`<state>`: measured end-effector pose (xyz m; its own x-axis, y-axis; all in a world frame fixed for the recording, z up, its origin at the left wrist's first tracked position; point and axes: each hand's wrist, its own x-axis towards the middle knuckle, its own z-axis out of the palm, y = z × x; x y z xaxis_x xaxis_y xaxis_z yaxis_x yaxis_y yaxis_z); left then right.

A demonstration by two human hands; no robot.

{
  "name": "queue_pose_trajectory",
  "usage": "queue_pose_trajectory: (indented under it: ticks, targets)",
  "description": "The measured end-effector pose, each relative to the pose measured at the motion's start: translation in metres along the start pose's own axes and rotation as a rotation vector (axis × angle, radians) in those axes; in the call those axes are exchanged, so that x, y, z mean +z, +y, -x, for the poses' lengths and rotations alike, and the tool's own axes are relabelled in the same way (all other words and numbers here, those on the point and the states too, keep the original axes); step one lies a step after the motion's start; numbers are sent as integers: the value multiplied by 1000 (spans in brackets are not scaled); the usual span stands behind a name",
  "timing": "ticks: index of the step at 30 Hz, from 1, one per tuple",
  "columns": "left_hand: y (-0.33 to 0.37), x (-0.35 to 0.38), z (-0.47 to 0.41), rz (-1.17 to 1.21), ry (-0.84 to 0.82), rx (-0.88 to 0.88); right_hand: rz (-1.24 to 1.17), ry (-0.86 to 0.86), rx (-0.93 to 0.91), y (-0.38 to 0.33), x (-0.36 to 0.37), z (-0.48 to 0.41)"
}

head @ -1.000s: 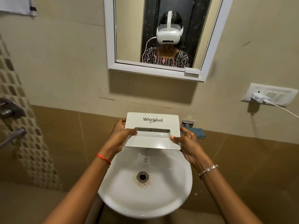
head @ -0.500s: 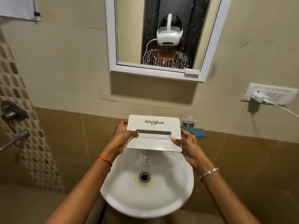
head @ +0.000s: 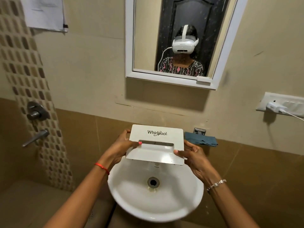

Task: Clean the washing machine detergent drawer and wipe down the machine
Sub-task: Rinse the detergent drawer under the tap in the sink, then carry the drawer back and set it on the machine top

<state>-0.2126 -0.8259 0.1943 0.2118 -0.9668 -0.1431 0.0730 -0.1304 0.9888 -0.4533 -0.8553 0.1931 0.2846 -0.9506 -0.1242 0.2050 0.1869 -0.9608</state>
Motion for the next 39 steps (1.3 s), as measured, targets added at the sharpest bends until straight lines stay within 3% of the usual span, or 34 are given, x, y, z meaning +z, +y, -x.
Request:
queue_pose_trajectory:
  ticks: [9,19,27,39]
  targets:
    - [-16,-43,51,163,52,7,-21,-151,28,14,33,14]
    - [-18,-126,134,307,312,79,67,-380,-32,40,128,28]
    - [-23,-220,258,267,581,159,111,-621,-25,78,250,76]
    - [-70,-326,509,263,976,165,130,-925,34,167,419,260]
